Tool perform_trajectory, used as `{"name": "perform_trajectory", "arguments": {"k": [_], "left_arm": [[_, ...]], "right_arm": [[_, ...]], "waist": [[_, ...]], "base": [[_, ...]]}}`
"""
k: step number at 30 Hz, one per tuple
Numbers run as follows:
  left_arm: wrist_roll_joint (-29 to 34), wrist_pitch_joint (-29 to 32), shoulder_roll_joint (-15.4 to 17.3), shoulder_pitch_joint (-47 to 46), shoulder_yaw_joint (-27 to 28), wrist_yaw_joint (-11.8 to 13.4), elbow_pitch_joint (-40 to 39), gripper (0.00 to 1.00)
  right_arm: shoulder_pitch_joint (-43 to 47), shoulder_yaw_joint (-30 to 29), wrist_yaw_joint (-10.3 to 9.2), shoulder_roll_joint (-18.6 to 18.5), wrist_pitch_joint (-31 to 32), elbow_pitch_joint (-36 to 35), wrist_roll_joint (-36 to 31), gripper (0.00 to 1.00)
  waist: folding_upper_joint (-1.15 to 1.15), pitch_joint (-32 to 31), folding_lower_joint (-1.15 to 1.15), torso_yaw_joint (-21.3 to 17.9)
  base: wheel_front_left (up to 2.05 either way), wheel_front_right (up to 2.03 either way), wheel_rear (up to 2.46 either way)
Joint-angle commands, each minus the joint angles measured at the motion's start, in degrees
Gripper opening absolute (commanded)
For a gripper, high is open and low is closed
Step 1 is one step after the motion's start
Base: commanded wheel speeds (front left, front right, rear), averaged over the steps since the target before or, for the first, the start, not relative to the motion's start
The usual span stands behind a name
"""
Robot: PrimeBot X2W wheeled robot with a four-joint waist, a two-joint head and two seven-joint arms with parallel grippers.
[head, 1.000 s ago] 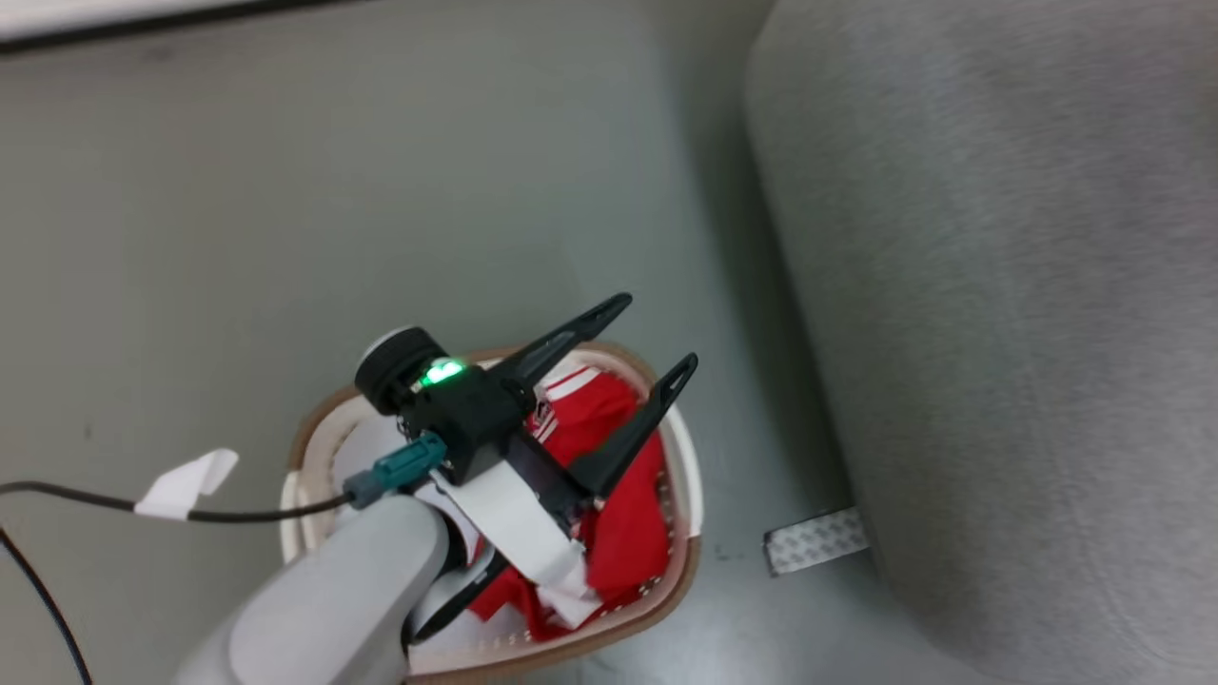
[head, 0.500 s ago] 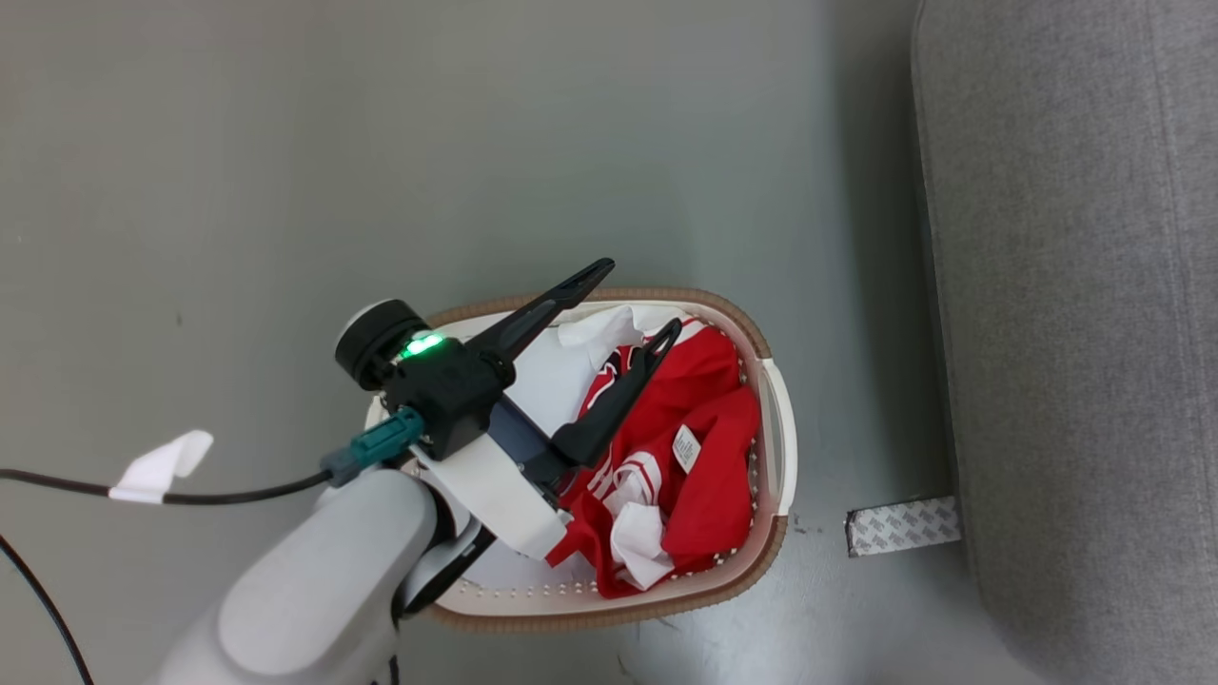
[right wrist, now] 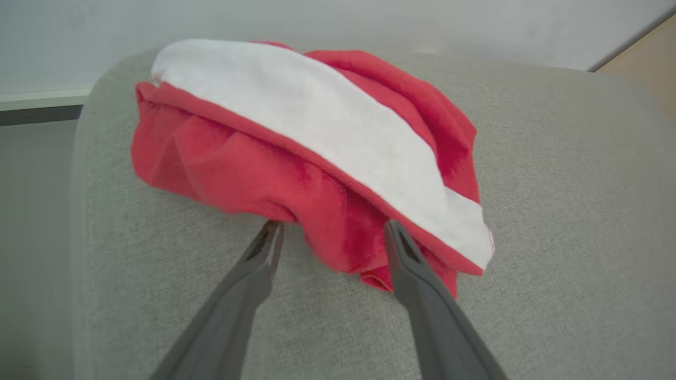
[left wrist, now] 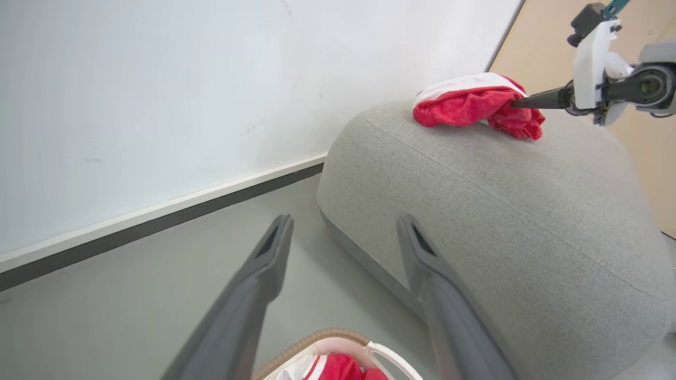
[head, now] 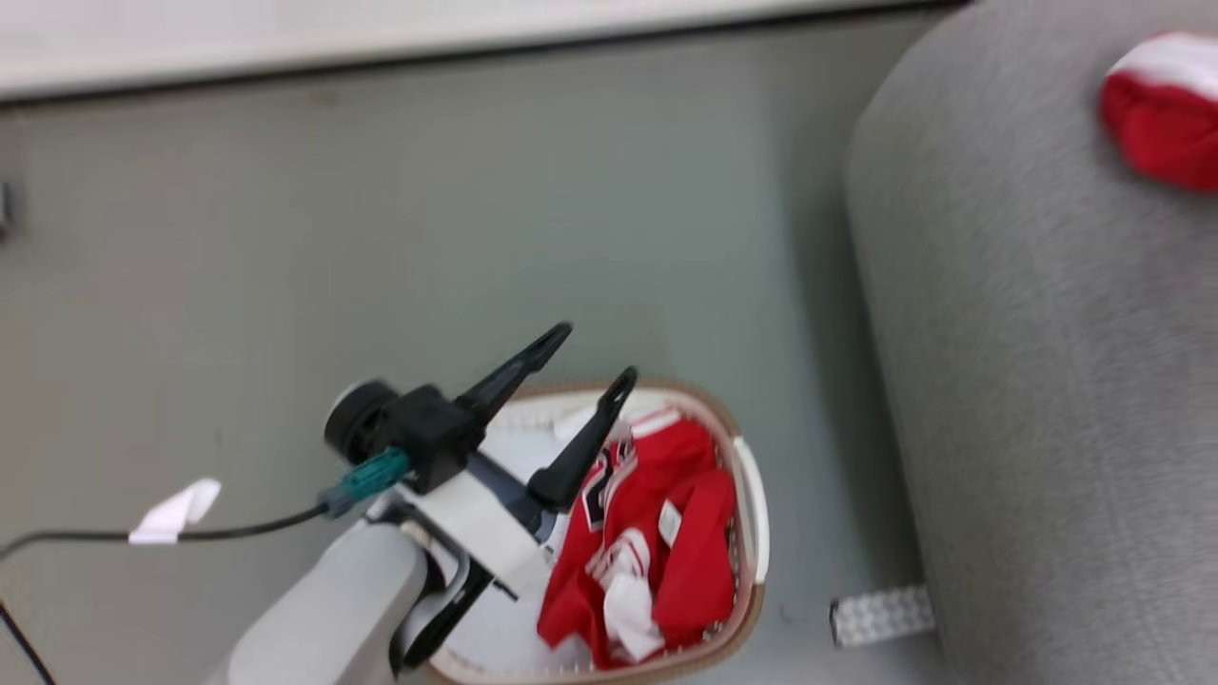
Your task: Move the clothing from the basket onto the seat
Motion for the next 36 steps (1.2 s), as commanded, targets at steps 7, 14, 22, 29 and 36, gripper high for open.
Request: {"name": "perform_trajectory", "arguments": {"k": [7, 14, 22, 29, 36], "left_arm": [[-2.63, -0.07, -2.09, 8.85, 6.62, 2.72, 1.44, 1.0], [-2.96, -0.07, -3.19, 15.98, 15.0, 5.15, 1.51, 1.0], [-1.18, -0.07, -2.0, 21.42, 25.43, 6.47, -0.07, 1.0], [0.54, -0.07, -4.16, 25.3, 29.67, 5.4, -0.47, 1.0], [4.39, -0.07, -8.34, 29.46, 34.58, 3.62, -1.61, 1.0]], "right_arm": [[8.56, 11.41, -0.13, -1.53, -4.57, -7.9, 11.61, 1.0], [17.05, 18.81, -0.14, -2.95, -9.22, -18.87, 19.62, 1.0], [28.01, 17.38, -0.14, 0.69, -22.92, -29.91, 17.63, 1.0], [38.22, 17.91, -0.14, 5.84, -28.22, -37.92, 15.46, 1.0], [48.81, 16.34, -0.14, 12.33, -29.66, -45.47, 12.49, 1.0]], "waist": [[0.0, -17.3, 0.0, -0.44], [0.0, -25.43, 0.0, 0.72], [0.0, -27.79, 0.0, 3.9], [0.0, -28.09, 0.0, 6.35], [0.0, -28.0, 0.0, 7.49]], "base": [[0.0, 0.0, 0.0], [0.0, 0.0, 0.0], [0.0, 0.0, 0.0], [0.0, 0.0, 0.0], [0.0, 0.0, 0.0]]}}
